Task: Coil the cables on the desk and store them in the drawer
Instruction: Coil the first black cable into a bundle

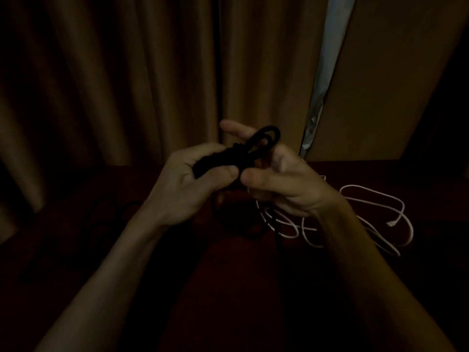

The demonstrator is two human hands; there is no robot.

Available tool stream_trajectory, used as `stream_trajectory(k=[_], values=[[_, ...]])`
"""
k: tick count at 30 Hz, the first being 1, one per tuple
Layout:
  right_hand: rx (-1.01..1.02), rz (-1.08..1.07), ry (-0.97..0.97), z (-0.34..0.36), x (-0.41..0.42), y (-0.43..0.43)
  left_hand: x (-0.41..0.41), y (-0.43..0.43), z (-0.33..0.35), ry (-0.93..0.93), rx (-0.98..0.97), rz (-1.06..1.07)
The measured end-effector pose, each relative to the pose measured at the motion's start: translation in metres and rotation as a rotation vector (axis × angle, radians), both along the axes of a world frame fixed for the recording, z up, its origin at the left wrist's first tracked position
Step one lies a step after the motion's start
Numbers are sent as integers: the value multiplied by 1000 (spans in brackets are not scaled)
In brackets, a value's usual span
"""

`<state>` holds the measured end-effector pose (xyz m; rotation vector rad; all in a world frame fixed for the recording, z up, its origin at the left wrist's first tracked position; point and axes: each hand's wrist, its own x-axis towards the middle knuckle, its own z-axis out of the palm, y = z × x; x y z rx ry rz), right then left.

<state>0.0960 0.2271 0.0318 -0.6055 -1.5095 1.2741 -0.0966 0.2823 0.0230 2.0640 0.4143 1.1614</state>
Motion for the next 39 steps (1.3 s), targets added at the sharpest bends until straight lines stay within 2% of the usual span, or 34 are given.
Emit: stream_trajectory(k=[4,8,11,16,20,22,24,27,31,35,39], values=[[63,27,-311,-2,7,1,-6,3,-1,154,-208,-169],[92,3,-466,-1,6,1,-11,7,-4,233,-368,-276],[144,-40,-523,-1,4,1,-11,8,-5,243,-405,-329],[230,-186,-455,-1,-2,1,-8,7,-4,201,-469,-356],[144,-287,-195,-10,-9,8,-8,7,-2,115,-482,-281],[92,-333,-84,-14,-13,11,-10,5,2,143,-414,-223],[36,-353,18,-18,-17,15,-11,3,4,190,-265,-66],[-15,-383,129,-16,-24,16,-4,-2,4,145,35,173],[-73,-433,224,-8,-29,10,8,-3,-2,117,521,280],[-54,-549,130,-8,-34,13,6,5,-7,92,610,294],[-100,-581,61,-7,-33,12,10,4,-11,28,492,259]])
